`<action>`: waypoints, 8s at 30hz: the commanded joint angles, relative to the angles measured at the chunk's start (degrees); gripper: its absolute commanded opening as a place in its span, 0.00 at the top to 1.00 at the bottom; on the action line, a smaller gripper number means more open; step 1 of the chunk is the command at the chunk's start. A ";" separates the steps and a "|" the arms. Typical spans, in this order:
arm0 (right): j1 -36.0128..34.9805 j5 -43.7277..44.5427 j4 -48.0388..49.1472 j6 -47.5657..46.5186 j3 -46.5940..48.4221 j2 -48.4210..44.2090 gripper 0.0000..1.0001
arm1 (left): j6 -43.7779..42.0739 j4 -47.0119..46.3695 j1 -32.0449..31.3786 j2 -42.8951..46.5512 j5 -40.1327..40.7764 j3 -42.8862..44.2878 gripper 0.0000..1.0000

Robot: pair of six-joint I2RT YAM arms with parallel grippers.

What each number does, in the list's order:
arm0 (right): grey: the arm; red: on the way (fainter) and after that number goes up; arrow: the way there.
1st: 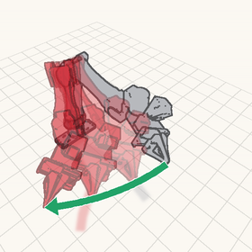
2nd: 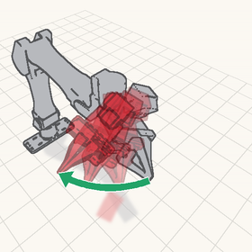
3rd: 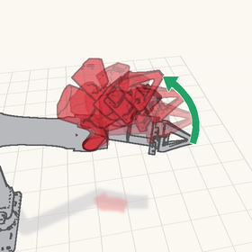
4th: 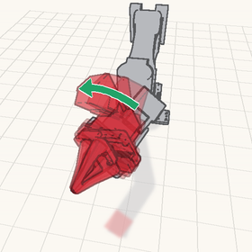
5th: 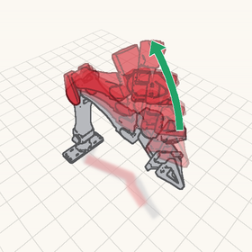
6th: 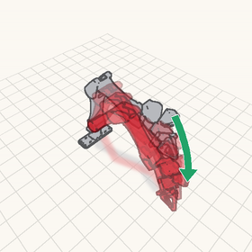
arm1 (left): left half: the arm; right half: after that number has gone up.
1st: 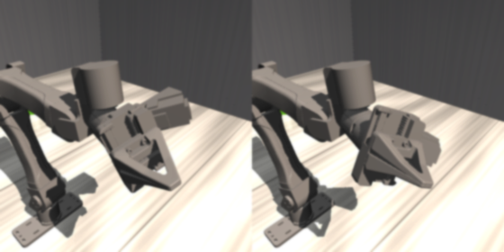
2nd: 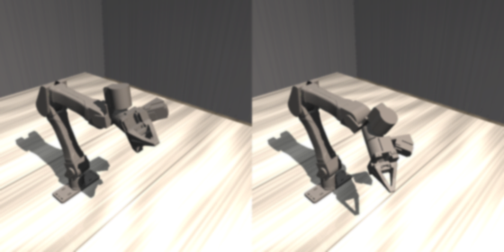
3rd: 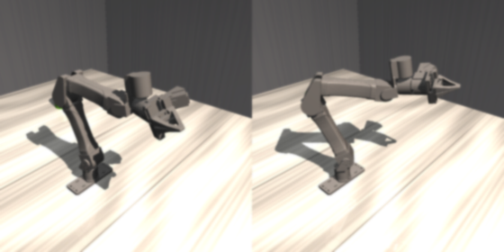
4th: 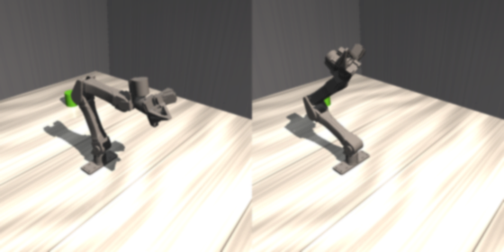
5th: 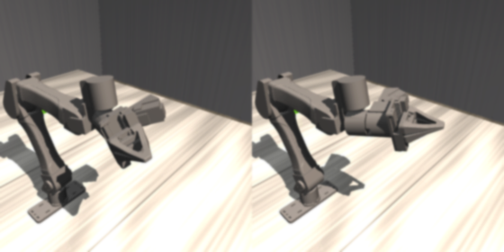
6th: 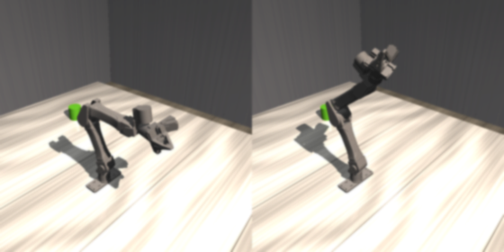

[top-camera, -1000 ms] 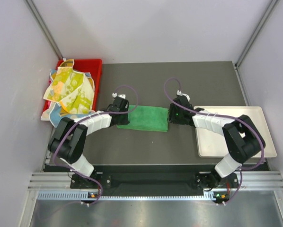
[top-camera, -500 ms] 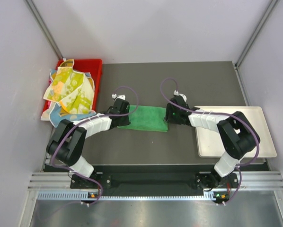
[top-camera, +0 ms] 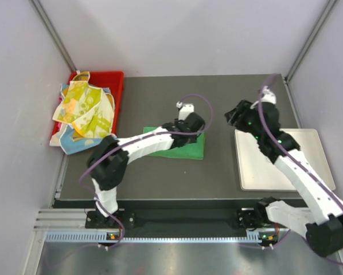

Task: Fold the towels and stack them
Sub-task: Neatly place the folded towel into the bin

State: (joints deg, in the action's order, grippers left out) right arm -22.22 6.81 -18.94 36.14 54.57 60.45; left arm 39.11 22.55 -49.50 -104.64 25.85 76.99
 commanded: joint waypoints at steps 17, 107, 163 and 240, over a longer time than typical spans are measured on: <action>7.45 -6.54 -17.18 -4.50 9.59 -20.98 0.42 | 17.75 27.72 -11.94 -30.71 23.55 34.10 0.45; 7.45 -2.86 -24.21 -8.72 19.96 -27.40 0.43 | 28.30 -15.33 -15.72 -38.18 -31.38 54.04 1.00; 7.45 1.63 -24.57 -12.59 20.58 -30.47 0.42 | 37.44 -44.70 -17.13 -57.34 -34.28 71.19 1.00; 27.13 5.06 -42.94 -20.94 28.76 -5.08 0.32 | 37.36 -54.11 -11.33 -47.15 -46.24 48.44 0.44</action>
State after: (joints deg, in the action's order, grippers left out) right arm 2.72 16.97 -64.47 16.49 82.54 55.72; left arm 79.94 -31.09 -61.39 -158.78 -18.76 126.41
